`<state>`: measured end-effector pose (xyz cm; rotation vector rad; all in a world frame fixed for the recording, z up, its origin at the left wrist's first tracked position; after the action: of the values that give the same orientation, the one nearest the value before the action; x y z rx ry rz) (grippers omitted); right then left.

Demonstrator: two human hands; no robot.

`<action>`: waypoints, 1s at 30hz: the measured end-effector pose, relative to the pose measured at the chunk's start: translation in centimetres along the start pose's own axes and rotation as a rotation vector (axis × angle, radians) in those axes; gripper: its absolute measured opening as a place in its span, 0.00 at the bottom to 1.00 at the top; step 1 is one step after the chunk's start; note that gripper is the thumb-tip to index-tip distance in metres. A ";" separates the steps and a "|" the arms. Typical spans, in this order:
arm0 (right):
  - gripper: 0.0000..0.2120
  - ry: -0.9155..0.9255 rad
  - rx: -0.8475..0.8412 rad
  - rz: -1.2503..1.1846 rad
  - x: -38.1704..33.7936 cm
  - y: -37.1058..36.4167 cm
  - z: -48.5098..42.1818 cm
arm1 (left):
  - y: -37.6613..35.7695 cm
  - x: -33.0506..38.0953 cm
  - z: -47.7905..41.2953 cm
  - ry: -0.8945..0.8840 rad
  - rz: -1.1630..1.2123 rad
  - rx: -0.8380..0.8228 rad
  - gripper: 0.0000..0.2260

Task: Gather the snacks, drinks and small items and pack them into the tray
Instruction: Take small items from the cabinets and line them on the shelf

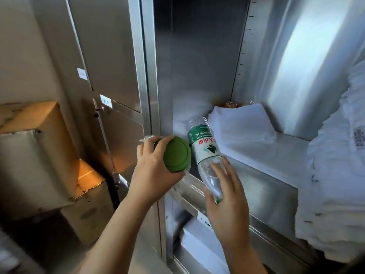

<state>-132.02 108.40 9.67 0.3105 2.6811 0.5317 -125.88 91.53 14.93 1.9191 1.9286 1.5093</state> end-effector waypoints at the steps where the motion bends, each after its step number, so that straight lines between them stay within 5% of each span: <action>1: 0.30 0.026 0.000 -0.018 -1.5 -0.5 0.4 | 1.4 -1.1 0.8 0.016 -0.016 0.011 0.36; 16: 0.23 0.264 -0.134 -0.556 -37.2 -14.1 11.7 | 34.6 -22.9 24.3 0.502 -0.319 0.316 0.35; 24: 0.28 0.394 -0.225 -0.950 -58.7 -17.2 18.0 | 52.6 -26.7 38.0 0.723 -0.510 0.591 0.35; 30: 0.23 0.465 -0.301 -1.143 -67.3 -18.6 19.7 | 58.6 -28.6 42.8 0.849 -0.584 0.731 0.37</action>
<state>-65.86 78.66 7.50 -1.4776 2.5469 0.6259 -48.67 80.63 12.02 0.5626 3.3401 1.6700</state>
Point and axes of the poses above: each hand's wrist, its own z-axis away from the middle knuckle, its own y-axis out of the back of the hand, x = y × z, the point moved 3 cm from there along -z, towards the middle knuckle, and after that the axes turned 12 degrees about y, right-handed, at the moved point
